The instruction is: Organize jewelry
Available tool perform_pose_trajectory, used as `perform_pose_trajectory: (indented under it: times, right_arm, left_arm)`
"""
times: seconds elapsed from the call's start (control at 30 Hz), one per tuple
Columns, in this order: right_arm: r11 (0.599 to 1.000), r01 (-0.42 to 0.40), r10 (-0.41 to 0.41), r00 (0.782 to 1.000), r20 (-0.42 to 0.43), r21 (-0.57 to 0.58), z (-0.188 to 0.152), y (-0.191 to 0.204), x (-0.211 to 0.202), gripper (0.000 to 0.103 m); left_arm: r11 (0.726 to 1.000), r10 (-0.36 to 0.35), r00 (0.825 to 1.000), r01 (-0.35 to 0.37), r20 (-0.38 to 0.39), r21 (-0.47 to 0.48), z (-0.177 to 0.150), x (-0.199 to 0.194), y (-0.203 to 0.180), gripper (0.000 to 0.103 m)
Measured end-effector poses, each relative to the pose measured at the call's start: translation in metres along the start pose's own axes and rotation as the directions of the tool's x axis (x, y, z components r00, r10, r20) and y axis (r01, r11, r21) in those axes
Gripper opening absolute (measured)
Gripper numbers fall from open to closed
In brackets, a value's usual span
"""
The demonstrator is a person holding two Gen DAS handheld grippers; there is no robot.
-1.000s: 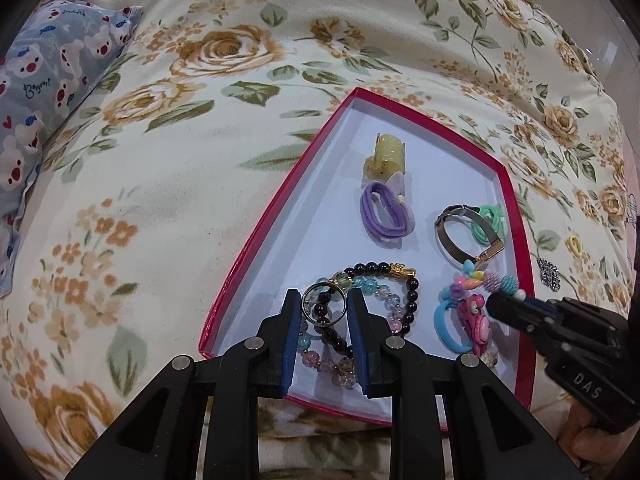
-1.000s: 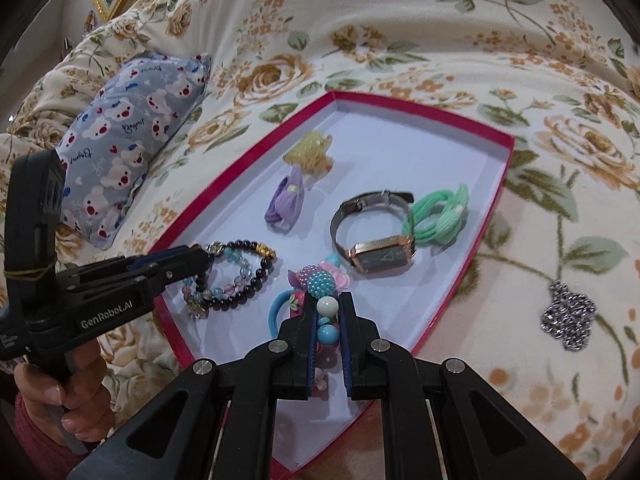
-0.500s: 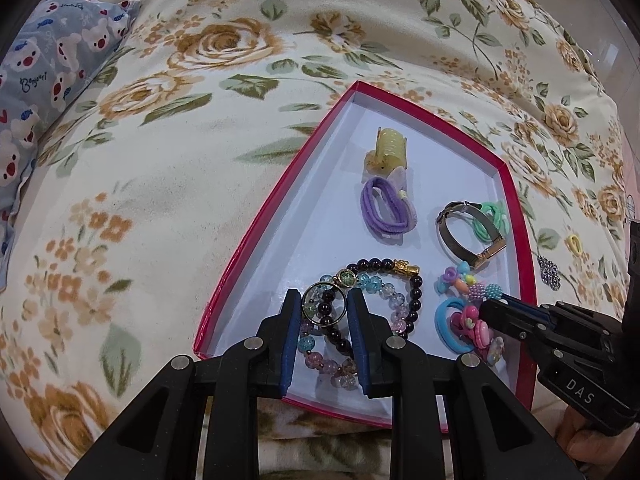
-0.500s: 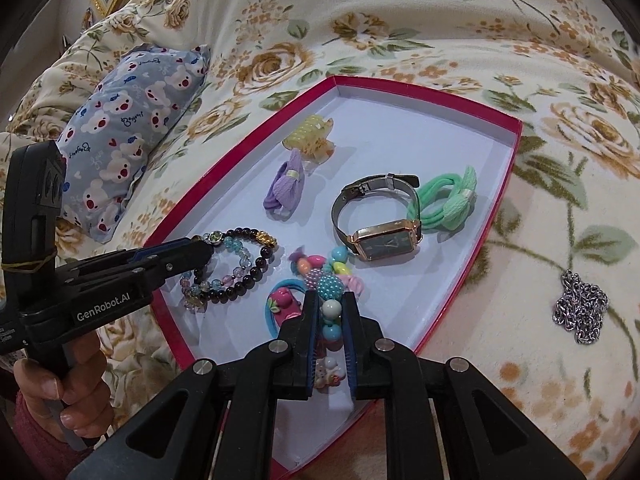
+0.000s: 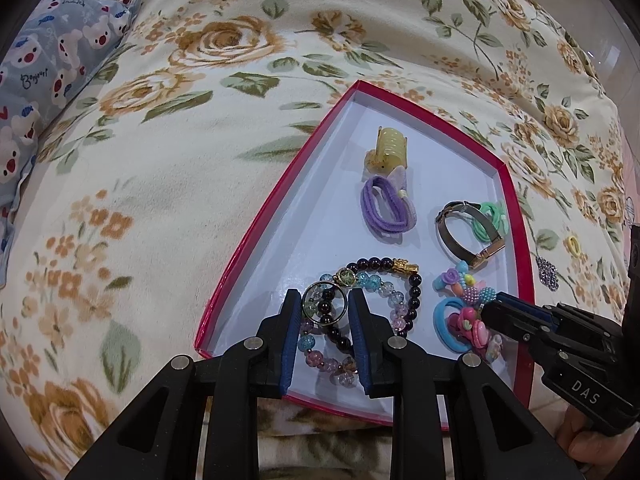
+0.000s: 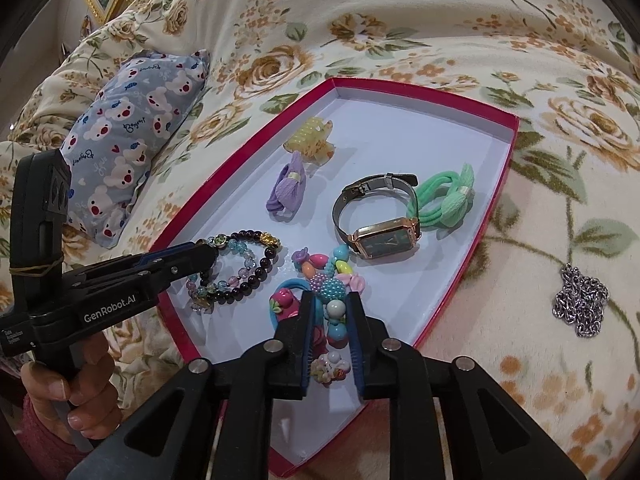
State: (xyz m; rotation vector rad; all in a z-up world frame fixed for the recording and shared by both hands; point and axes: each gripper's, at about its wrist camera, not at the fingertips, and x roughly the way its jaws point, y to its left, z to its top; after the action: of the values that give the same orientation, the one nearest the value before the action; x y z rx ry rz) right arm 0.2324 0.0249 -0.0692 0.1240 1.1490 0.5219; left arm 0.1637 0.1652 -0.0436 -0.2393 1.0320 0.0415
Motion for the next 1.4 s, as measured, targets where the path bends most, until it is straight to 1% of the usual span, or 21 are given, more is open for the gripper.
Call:
perform_pose_trajectory:
  times: [0.03, 0.07, 0.27, 0.4, 0.47, 0.5, 0.57, 0.63, 0.7, 0.77, 0.93, 1.0, 1.2, 1.3, 1.33, 1.4]
  right_arm:
    - [1.000, -0.003, 0.003, 1.000, 0.004, 0.002, 0.000, 0.000, -0.001, 0.025]
    - [1.000, -0.003, 0.003, 1.000, 0.006, 0.001, 0.000, 0.001, -0.002, 0.026]
    - [1.000, -0.008, 0.008, 1.000, 0.013, -0.003, 0.000, 0.003, -0.006, 0.026]
    - [1.000, -0.010, 0.010, 1.000, 0.027, -0.001, -0.001, 0.004, -0.013, 0.026]
    - [1.000, -0.010, 0.010, 0.999, 0.038, -0.002, -0.001, 0.004, -0.018, 0.026]
    - [1.000, -0.010, 0.010, 0.999, 0.044, -0.002, -0.001, 0.005, -0.020, 0.027]
    - [1.000, -0.008, 0.009, 0.998, 0.062, -0.002, -0.002, 0.005, -0.026, 0.032]
    - [1.000, 0.000, 0.000, 0.997, 0.083, -0.005, -0.004, 0.007, -0.031, 0.035]
    - [1.000, 0.007, -0.006, 0.995, 0.095, -0.010, -0.005, 0.007, -0.035, 0.035]
    - [1.000, 0.013, -0.011, 0.994, 0.112, -0.014, -0.007, 0.008, -0.039, 0.043]
    - [0.999, 0.036, -0.032, 0.986, 0.161, -0.022, -0.015, 0.009, -0.047, 0.051]
    - [0.999, 0.038, -0.034, 0.984, 0.174, -0.018, -0.019, 0.009, -0.049, 0.052]
    - [0.999, 0.042, -0.039, 0.982, 0.185, -0.014, -0.032, 0.010, -0.051, 0.053]
    - [0.999, 0.045, -0.042, 0.978, 0.206, -0.009, -0.040, 0.011, -0.056, 0.058]
    - [0.999, 0.045, -0.042, 0.976, 0.213, -0.011, -0.041, 0.012, -0.059, 0.059]
    - [0.998, 0.055, -0.049, 0.971, 0.232, -0.021, -0.045, 0.015, -0.065, 0.061]
  left_arm:
    - [1.000, -0.003, 1.000, 0.003, -0.001, -0.001, 0.000, -0.001, 0.000, 0.025]
    - [1.000, -0.006, 1.000, 0.006, -0.001, -0.002, -0.001, -0.001, 0.000, 0.026]
    - [1.000, -0.006, 1.000, 0.006, 0.000, -0.003, -0.002, -0.005, -0.001, 0.029]
    - [1.000, -0.004, 1.000, 0.005, 0.010, -0.011, -0.003, -0.012, 0.001, 0.035]
    - [1.000, -0.006, 1.000, 0.006, 0.014, -0.013, -0.004, -0.015, 0.001, 0.036]
    - [1.000, -0.005, 1.000, 0.006, 0.017, -0.013, -0.005, -0.018, 0.001, 0.036]
    - [1.000, -0.007, 1.000, 0.007, 0.022, -0.014, -0.007, -0.022, 0.001, 0.037]
    - [1.000, -0.005, 1.000, 0.006, 0.027, -0.016, -0.009, -0.027, 0.001, 0.041]
    - [1.000, 0.001, 0.999, 0.000, 0.041, -0.022, -0.012, -0.034, 0.001, 0.050]
    - [1.000, 0.003, 0.999, -0.002, 0.053, -0.025, -0.015, -0.041, 0.001, 0.053]
    - [0.999, -0.005, 0.997, 0.009, 0.071, -0.048, -0.025, -0.055, 0.004, 0.060]
    - [0.998, 0.003, 0.997, 0.003, 0.078, -0.070, -0.031, -0.060, 0.007, 0.074]
    - [0.993, -0.002, 0.997, 0.011, 0.083, -0.113, -0.043, -0.069, 0.015, 0.074]
    - [0.994, 0.010, 0.995, 0.001, 0.097, -0.113, -0.050, -0.077, 0.014, 0.074]
    - [0.994, 0.014, 0.995, -0.003, 0.100, -0.110, -0.053, -0.079, 0.014, 0.075]
    - [0.994, 0.030, 0.993, -0.018, 0.111, -0.105, -0.061, -0.086, 0.012, 0.081]
